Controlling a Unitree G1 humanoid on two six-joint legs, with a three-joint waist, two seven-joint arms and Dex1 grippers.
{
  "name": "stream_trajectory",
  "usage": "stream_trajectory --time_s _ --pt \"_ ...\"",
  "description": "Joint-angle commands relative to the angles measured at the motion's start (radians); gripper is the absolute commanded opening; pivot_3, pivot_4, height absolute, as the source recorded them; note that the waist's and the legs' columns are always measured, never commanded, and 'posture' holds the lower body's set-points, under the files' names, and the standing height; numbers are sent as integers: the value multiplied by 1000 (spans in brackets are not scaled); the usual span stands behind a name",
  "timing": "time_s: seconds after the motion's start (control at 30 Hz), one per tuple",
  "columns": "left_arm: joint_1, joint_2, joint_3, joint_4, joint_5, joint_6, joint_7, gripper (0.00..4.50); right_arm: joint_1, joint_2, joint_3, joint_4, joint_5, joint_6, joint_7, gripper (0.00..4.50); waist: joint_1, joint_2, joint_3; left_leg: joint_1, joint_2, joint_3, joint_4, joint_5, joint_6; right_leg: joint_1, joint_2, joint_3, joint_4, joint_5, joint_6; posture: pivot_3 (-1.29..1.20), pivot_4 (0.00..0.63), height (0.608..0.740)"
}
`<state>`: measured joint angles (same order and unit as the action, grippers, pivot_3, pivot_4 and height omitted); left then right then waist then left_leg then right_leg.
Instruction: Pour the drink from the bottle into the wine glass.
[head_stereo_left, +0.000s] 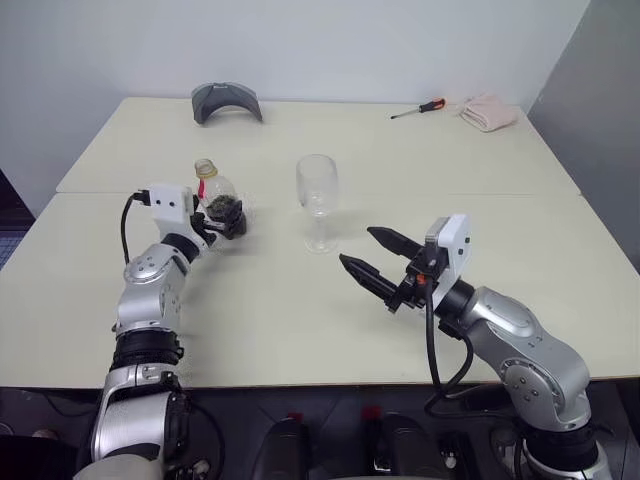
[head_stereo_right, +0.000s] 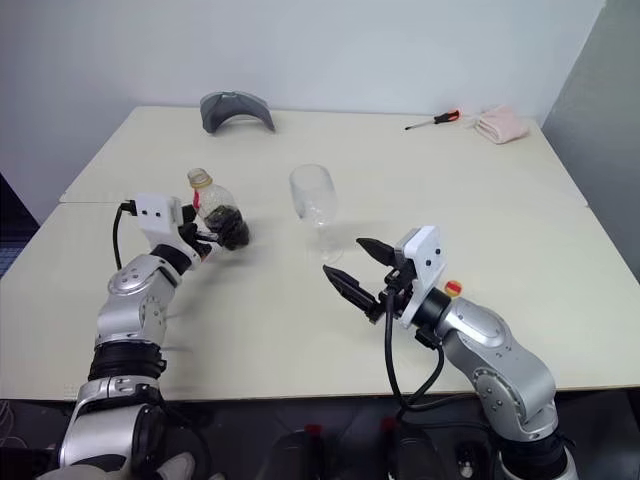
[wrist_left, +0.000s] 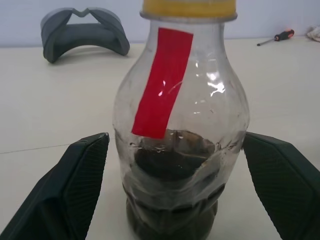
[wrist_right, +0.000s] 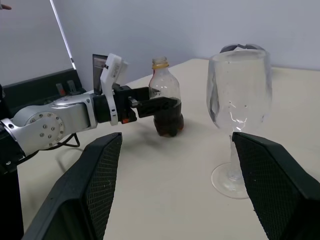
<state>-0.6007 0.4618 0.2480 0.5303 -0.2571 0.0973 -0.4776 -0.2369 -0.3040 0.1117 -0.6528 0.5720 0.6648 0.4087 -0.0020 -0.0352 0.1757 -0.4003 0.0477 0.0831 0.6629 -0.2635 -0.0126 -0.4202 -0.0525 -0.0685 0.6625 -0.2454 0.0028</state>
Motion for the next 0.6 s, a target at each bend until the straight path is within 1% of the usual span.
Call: stream_trajectory --time_s 0.03,0.37,0.6 --pt "-44 20 -4 31 11 -43 -26 4500 -15 6 -4 -31 11 -7 -8 3750 0 0 0 0 0 0 0 0 0 0 0 0 0 0 0 0 150 740" --pt "-162 18 -24 262 48 -156 -82 4500 -19 6 -2 -30 11 -8 -19 3750 0 0 0 0 0 0 0 0 0 0 2 0 0 0 0 0 150 740" --pt "-239 15 -35 391 75 -235 -89 4500 -16 5 1 -33 11 -8 -20 3750 0 -1 0 0 0 0 0 0 0 0 2 -1 0 0 0 0 150 740"
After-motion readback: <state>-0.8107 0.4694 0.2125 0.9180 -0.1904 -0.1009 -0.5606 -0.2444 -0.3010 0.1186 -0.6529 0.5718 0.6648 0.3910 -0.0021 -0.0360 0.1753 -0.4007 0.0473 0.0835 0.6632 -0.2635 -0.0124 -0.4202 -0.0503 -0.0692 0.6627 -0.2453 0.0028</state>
